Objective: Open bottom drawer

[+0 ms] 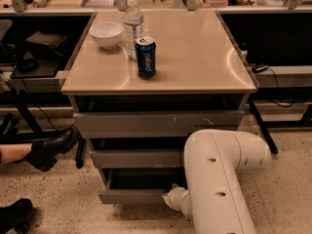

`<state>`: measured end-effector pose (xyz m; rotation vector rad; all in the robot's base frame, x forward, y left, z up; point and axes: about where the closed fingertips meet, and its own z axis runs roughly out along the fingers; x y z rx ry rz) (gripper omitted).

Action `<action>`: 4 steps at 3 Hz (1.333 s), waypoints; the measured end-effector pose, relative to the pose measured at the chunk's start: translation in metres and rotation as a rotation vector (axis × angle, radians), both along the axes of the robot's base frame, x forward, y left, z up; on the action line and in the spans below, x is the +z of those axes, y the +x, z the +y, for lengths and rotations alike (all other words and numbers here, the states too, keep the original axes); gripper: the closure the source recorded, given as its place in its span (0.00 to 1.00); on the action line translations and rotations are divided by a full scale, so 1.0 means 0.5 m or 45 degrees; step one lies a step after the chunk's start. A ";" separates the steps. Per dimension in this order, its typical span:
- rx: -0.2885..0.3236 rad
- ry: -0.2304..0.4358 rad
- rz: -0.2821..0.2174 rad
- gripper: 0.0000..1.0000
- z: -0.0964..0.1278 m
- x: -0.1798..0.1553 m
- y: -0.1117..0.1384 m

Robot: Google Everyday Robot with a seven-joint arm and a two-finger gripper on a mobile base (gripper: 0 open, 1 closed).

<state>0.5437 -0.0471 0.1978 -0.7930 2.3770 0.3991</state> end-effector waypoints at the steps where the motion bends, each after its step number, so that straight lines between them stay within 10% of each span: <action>1: 0.002 0.003 0.005 1.00 -0.001 -0.001 -0.001; 4: 0.010 0.024 0.013 1.00 -0.008 0.008 -0.055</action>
Offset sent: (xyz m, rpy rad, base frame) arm -0.0958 -0.0186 -0.0306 0.0615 0.0106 0.0540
